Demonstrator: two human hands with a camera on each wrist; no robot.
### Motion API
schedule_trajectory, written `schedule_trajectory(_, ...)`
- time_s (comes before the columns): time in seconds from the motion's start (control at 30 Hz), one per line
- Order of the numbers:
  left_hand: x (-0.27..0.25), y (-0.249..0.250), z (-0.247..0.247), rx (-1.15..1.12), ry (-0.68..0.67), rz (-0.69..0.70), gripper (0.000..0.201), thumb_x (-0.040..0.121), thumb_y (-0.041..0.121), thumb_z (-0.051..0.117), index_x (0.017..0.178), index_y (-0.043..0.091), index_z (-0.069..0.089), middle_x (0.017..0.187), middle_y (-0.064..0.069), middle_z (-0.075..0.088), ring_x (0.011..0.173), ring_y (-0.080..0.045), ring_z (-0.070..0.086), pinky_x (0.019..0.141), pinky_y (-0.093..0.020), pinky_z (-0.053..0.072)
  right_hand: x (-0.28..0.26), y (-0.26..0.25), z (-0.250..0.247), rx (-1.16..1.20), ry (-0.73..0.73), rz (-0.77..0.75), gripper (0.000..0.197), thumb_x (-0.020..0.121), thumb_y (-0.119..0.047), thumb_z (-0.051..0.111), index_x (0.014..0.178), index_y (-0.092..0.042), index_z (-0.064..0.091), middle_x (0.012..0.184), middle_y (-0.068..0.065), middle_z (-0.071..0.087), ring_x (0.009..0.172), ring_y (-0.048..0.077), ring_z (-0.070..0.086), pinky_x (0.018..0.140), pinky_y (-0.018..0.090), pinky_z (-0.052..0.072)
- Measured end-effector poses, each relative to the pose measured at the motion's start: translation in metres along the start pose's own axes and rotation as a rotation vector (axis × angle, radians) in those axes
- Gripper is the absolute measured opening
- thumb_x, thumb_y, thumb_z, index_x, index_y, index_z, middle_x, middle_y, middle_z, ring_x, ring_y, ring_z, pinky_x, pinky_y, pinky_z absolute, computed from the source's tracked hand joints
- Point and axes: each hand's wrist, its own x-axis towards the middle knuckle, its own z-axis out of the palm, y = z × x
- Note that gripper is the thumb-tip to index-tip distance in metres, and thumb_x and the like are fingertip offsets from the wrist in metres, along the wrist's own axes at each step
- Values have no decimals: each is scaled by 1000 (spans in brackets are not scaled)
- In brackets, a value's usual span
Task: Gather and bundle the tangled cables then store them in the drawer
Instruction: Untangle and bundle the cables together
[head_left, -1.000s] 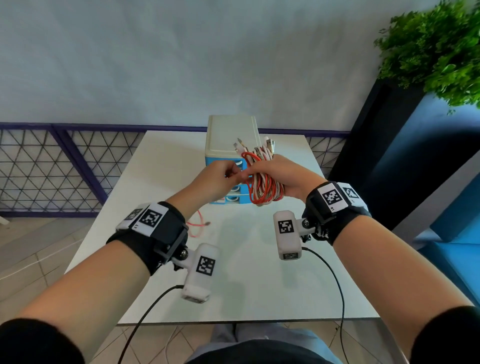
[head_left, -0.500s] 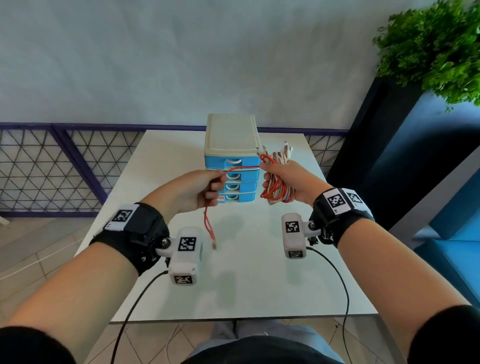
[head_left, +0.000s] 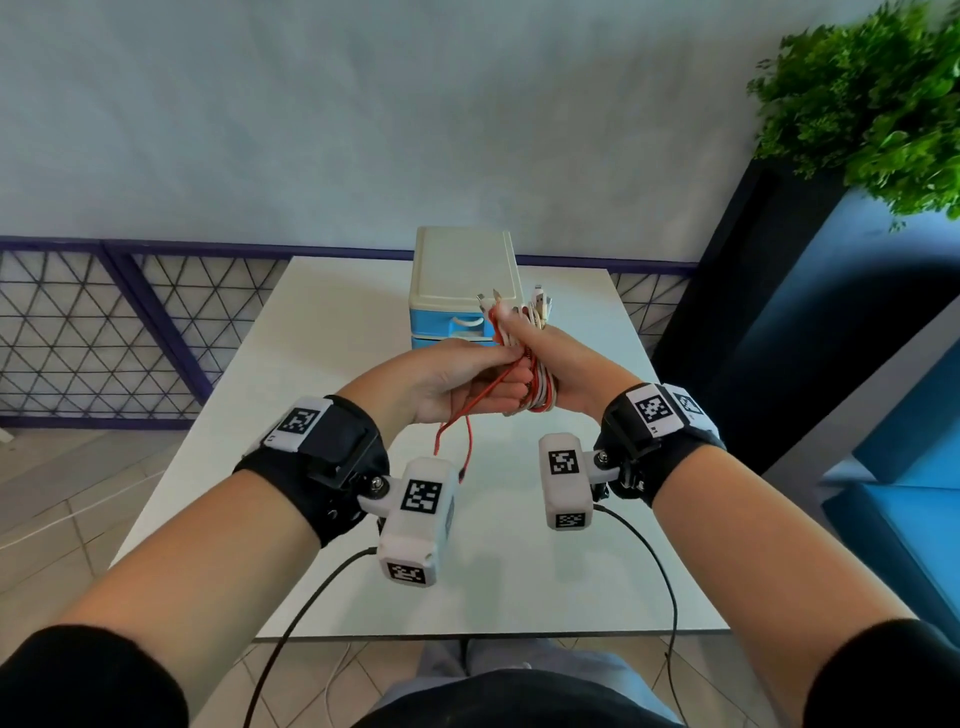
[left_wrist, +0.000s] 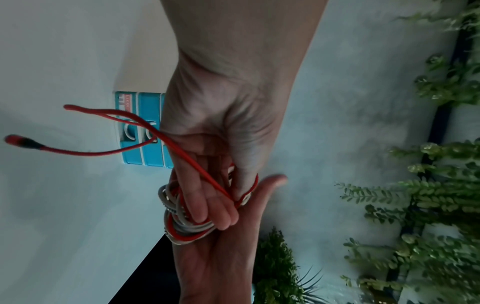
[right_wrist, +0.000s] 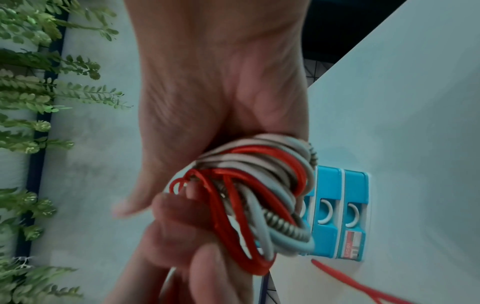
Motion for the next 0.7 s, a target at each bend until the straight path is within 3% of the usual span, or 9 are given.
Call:
schedule_trajectory(0.07,-2,-1,0,58,-5,-2,19,93,27,57,81,15,65,59,4,66,45,-5,58,48,-19,54,0,1,0,-46,134,-12,25,88,-28,66,75,-7,62,56,11,58,47,20,58,46,25,52)
schedule_trajectory(0.13,-3,-4,-3,103,-33,-8,23,94,34,54,77,20,59,55,9,53,38,-3,40,40,-16,42,3,2,-1,-37,241,-27,19,87,-17,64,73,-5,57,55,13,60,44,21,60,48,29,55)
schedule_trajectory(0.23,-6,-12,-19,96,-106,-86,30,97,39,45,74,21,50,50,10,33,37,-4,21,39,-15,24,8,3,-14,34,384,-67,15,88,-17,64,79,-7,57,65,12,66,52,21,65,56,36,58)
schedule_trajectory(0.33,-15,-26,-41,201,-183,-215,32,98,42,42,73,21,47,53,9,28,40,-6,20,46,-18,23,7,-3,-34,256,459,-114,12,88,-16,64,89,-6,56,72,7,67,68,21,68,78,48,58)
schedule_trajectory(0.4,-19,-33,-53,344,-180,-242,32,96,44,44,75,20,47,57,8,30,44,-8,22,50,-21,23,4,-7,-43,314,428,-118,10,88,-15,64,89,-8,58,78,6,65,77,22,69,84,48,56)
schedule_trajectory(0.47,-18,-34,-58,510,-107,-166,30,95,42,47,78,18,52,60,6,35,48,-9,26,50,-21,23,-2,-9,-43,277,361,-81,7,89,-15,63,87,-9,60,77,4,66,79,20,69,84,45,57)
schedule_trajectory(0.57,-13,-23,-53,792,135,46,28,94,38,51,77,18,61,65,4,45,57,-11,36,53,-23,28,-8,-13,-31,216,226,2,8,90,-14,61,89,-6,62,84,9,68,71,18,72,63,36,60)
schedule_trajectory(0.7,-3,-6,-42,803,325,272,31,93,37,54,83,10,66,70,-2,51,59,-12,38,50,-23,27,-9,-12,-15,-1,89,74,19,86,-14,65,101,-2,66,93,17,69,76,28,68,62,42,59)
